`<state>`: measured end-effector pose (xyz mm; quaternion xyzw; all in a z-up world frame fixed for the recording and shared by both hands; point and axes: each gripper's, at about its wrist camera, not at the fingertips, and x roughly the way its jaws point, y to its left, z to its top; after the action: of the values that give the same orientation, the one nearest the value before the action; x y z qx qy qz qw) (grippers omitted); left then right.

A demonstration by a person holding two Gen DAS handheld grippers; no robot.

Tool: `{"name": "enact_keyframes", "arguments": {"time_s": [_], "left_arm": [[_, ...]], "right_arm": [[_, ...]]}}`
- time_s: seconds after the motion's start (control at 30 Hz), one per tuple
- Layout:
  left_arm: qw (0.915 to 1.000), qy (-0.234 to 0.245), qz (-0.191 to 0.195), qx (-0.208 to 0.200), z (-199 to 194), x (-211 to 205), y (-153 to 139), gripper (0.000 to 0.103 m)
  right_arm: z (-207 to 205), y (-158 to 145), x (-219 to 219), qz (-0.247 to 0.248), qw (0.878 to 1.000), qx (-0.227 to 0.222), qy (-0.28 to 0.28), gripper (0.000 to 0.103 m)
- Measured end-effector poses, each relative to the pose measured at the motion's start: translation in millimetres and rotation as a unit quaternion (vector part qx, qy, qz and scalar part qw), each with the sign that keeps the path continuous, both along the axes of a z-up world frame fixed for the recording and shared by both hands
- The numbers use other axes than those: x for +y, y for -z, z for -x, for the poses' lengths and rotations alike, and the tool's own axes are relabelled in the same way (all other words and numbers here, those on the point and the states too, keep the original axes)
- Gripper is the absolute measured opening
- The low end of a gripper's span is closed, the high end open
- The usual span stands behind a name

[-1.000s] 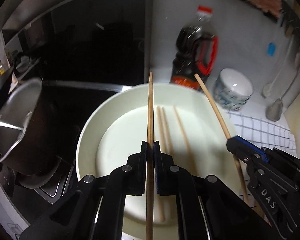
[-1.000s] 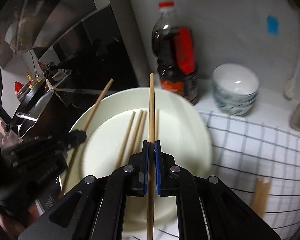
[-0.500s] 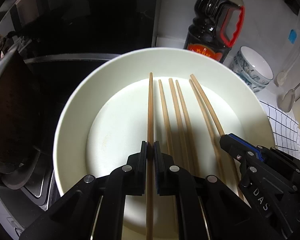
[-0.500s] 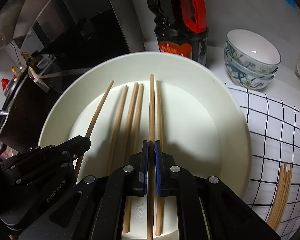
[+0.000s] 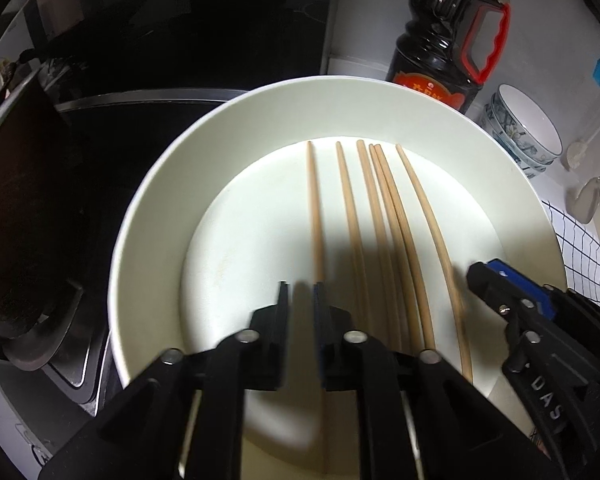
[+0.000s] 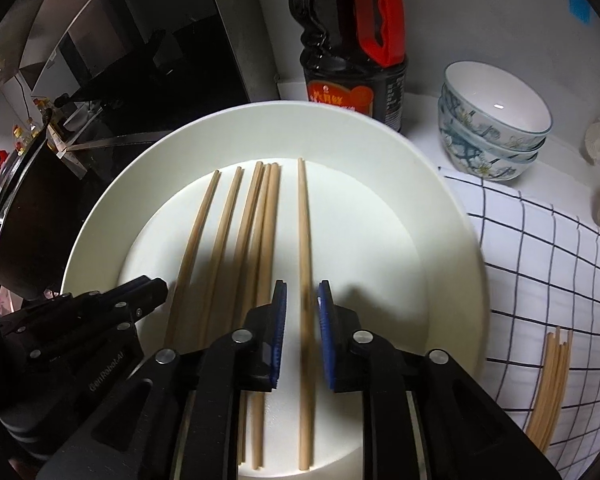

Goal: Organize utensils
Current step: 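Open the right gripper to release the chopstick and withdraw from the dish, then move the right gripper back over the chopsticks and grasp another chopstick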

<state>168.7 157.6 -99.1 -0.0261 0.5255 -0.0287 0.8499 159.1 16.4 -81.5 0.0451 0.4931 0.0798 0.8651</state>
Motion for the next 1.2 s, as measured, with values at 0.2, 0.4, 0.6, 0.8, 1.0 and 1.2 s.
{"name": "enact_keyframes", "arguments": {"time_s": [0.2,0.4,0.6,0.8,1.0,1.2], "left_arm": [[0.9994,-0.018,-0.006,-0.03,14.7,8.3,-17.3,0.062],[0.999,-0.022,-0.004,-0.04,26.7,6.5,-33.5,0.07],[0.9982,-0.024,-0.006,-0.055,46.3,0.7,-54.3,0.076],[0.9971,-0.026,-0.006,-0.071,67.3,-15.4,-69.9,0.085],[0.9971,-0.015,-0.002,-0.075,83.0,-39.8,-77.5,0.087],[0.9964,0.01,-0.002,-0.084,100.2,-73.6,-80.5,0.088]], "right_arm": [[15.1,-11.5,-9.3,0.001,1.0,-0.014,0.002,0.025],[35.6,-27.1,-17.4,0.003,1.0,-0.027,0.005,0.035],[60.1,-42.6,-33.2,0.007,0.999,-0.039,0.014,0.044],[86.4,-55.2,-55.2,0.012,0.998,-0.047,0.025,0.049],[113.9,-59.1,-85.4,0.018,0.998,-0.049,0.046,0.051],[141.4,-59.3,-123.5,0.022,0.996,-0.049,0.077,0.053]]}}
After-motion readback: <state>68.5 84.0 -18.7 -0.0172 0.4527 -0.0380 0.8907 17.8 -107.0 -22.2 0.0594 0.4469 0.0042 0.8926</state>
